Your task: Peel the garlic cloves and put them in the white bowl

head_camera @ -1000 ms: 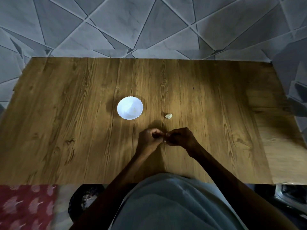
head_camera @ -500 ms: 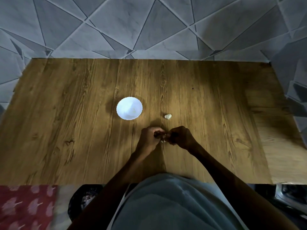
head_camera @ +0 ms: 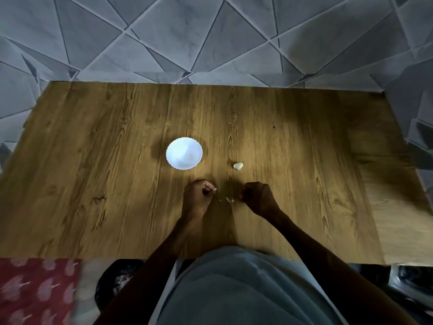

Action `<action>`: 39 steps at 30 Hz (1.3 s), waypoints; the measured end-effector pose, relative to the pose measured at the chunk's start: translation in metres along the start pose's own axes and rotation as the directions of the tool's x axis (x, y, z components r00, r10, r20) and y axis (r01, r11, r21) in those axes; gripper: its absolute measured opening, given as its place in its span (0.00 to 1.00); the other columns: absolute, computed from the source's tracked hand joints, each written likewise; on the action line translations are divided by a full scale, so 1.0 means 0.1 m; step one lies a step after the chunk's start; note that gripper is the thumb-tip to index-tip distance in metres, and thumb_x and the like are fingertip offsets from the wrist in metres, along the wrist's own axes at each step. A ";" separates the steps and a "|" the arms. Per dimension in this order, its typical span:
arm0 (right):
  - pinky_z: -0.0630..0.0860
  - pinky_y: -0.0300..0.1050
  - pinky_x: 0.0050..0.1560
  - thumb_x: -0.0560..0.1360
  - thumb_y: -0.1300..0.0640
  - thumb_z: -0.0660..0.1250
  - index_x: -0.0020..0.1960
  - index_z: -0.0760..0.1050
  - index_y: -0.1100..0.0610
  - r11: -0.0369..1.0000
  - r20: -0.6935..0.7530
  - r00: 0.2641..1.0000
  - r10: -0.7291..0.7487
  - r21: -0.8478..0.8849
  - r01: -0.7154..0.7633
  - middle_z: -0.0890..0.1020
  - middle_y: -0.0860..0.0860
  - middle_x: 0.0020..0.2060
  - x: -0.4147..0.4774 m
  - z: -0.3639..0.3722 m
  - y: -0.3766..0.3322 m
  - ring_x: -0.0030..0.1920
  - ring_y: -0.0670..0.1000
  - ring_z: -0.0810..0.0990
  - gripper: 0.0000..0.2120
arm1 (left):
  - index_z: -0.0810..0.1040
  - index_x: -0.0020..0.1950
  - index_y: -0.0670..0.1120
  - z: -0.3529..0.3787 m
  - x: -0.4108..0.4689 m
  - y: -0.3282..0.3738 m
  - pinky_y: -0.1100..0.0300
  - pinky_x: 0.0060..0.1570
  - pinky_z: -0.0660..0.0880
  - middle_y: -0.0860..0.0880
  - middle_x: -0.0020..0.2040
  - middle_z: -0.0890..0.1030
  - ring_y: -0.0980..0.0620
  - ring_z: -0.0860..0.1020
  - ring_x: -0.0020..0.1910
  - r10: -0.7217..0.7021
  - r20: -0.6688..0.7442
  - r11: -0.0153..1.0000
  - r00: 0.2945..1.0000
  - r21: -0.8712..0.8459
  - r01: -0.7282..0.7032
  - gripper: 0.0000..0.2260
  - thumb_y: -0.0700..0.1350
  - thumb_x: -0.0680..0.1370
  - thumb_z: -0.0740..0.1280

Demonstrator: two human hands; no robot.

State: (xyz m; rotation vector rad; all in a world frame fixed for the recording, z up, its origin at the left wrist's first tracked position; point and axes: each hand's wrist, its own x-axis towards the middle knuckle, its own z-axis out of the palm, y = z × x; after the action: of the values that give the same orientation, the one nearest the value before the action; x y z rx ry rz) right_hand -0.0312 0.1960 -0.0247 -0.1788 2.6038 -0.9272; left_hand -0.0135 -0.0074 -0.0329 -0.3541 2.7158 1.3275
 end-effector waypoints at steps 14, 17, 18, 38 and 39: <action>0.81 0.55 0.43 0.75 0.64 0.49 0.63 0.78 0.59 0.723 0.131 0.813 -0.568 -0.391 0.569 0.79 0.58 0.58 -0.04 0.21 -0.09 0.53 0.60 0.78 0.24 | 0.82 0.50 0.45 -0.10 -0.14 -0.16 0.77 0.48 0.68 0.53 0.47 0.82 0.58 0.79 0.47 -0.101 -0.133 0.993 0.986 -0.081 0.091 0.07 0.37 0.75 0.70; 0.81 0.51 0.37 0.78 0.62 0.54 0.62 0.78 0.58 0.597 0.230 0.707 -0.669 -0.401 0.695 0.79 0.57 0.58 0.05 0.18 -0.01 0.54 0.58 0.79 0.19 | 0.82 0.50 0.46 -0.13 -0.20 -0.22 0.78 0.47 0.67 0.53 0.48 0.83 0.58 0.79 0.48 -0.121 -0.118 0.988 0.986 -0.114 0.107 0.07 0.36 0.75 0.69; 0.81 0.51 0.36 0.79 0.63 0.58 0.62 0.78 0.58 0.568 0.251 0.678 -0.690 -0.393 0.723 0.78 0.56 0.58 0.08 0.15 0.03 0.54 0.57 0.78 0.15 | 0.82 0.50 0.46 -0.13 -0.21 -0.23 0.77 0.48 0.68 0.52 0.48 0.83 0.58 0.79 0.48 -0.112 -0.124 0.988 0.986 -0.120 0.097 0.08 0.36 0.74 0.69; 0.81 0.43 0.40 0.76 0.63 0.70 0.42 0.84 0.56 0.909 -0.210 0.955 -0.212 0.317 0.271 0.86 0.48 0.39 -0.04 0.17 -0.54 0.39 0.45 0.84 0.07 | 0.82 0.52 0.41 0.04 -0.18 0.23 0.58 0.50 0.76 0.44 0.48 0.84 0.50 0.82 0.47 -0.355 0.443 0.095 0.823 -0.859 0.504 0.15 0.45 0.83 0.57; 0.82 0.43 0.43 0.75 0.65 0.70 0.43 0.85 0.56 0.904 -0.190 0.953 -0.236 0.317 0.287 0.86 0.49 0.41 -0.07 0.17 -0.65 0.40 0.46 0.85 0.07 | 0.83 0.52 0.41 0.03 -0.16 0.27 0.56 0.52 0.75 0.43 0.49 0.84 0.48 0.81 0.48 -0.306 0.536 -0.069 0.787 -0.837 0.543 0.17 0.47 0.83 0.56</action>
State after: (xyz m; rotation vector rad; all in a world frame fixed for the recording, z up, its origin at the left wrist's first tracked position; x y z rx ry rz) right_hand -0.0179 0.1377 0.0059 -0.3881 2.5358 -1.5250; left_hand -0.0049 0.0136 -0.0113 -0.9967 0.7781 2.4905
